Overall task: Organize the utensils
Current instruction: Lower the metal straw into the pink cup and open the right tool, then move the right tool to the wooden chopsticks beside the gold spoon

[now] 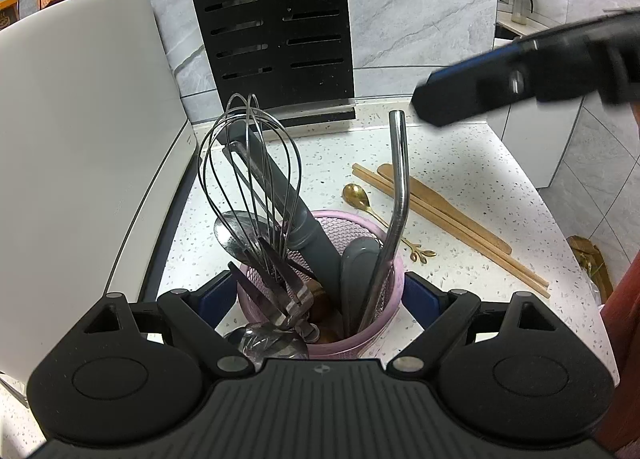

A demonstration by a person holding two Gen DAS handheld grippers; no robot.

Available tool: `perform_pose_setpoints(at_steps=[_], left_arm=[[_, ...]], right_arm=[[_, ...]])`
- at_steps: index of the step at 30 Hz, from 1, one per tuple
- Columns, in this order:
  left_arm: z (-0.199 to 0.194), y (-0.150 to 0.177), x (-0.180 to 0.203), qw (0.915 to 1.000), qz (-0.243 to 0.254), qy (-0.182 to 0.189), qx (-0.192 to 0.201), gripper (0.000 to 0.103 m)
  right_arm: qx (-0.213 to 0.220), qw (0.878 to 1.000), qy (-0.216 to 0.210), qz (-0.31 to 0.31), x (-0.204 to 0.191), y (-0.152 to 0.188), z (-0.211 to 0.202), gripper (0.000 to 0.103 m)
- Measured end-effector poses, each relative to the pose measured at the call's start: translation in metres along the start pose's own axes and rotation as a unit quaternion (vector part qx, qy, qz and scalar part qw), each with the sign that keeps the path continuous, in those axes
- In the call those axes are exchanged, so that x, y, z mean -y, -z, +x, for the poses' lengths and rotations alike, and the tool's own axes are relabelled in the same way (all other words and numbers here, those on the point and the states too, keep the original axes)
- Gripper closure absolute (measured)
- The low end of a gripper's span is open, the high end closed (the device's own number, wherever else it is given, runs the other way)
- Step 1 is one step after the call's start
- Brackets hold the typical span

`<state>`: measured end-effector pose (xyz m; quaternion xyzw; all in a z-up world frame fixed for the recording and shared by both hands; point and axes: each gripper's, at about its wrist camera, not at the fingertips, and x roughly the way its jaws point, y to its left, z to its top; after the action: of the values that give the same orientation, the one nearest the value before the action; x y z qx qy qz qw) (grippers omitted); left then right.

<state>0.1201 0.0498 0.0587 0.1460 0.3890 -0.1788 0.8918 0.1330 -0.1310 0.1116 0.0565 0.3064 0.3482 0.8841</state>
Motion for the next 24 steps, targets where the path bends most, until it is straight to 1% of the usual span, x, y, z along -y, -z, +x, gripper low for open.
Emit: perform_pose_setpoints(at_steps=[4, 7, 9, 11, 13, 15, 17, 18, 21, 24], left_arm=[[0.000, 0.000, 0.000, 1.0000, 0.001, 0.001, 0.000, 0.000], [0.000, -0.001, 0.000, 1.0000, 0.001, 0.001, -0.001, 0.000], [0.000, -0.001, 0.000, 1.0000, 0.001, 0.001, -0.001, 0.000], [0.000, -0.001, 0.000, 1.0000, 0.001, 0.001, -0.001, 0.000], [0.000, -0.001, 0.000, 1.0000, 0.000, 0.001, -0.001, 0.000], [0.000, -0.001, 0.000, 1.0000, 0.001, 0.001, -0.001, 0.000], [0.000, -0.001, 0.000, 1.0000, 0.000, 0.001, -0.001, 0.000], [0.000, -0.001, 0.000, 1.0000, 0.001, 0.001, -0.001, 0.000], [0.000, -0.001, 0.001, 1.0000, 0.001, 0.001, -0.001, 0.000], [0.000, -0.001, 0.001, 1.0000, 0.001, 0.001, -0.001, 0.000]], right_arm=[[0.001, 0.999, 0.031, 0.033, 0.021, -0.003, -0.007, 0.060], [-0.022, 0.996, 0.070, 0.055, 0.034, -0.002, 0.001, 0.060], [-0.043, 0.994, 0.080, 0.062, 0.041, 0.002, 0.012, 0.061], [-0.070, 0.991, 0.088, 0.067, 0.048, 0.006, 0.023, 0.067], [-0.091, 0.988, 0.105, 0.065, 0.053, 0.010, 0.032, 0.068], [-0.112, 0.985, 0.120, 0.055, 0.056, 0.012, 0.043, 0.075], [-0.131, 0.981, 0.130, 0.052, 0.059, 0.016, 0.053, 0.083], [-0.142, 0.979, 0.135, 0.049, 0.061, 0.017, 0.059, 0.085], [-0.176, 0.972, 0.152, 0.038, 0.064, 0.021, 0.076, 0.089], [-0.214, 0.962, 0.163, 0.036, 0.069, 0.028, 0.093, 0.089]])
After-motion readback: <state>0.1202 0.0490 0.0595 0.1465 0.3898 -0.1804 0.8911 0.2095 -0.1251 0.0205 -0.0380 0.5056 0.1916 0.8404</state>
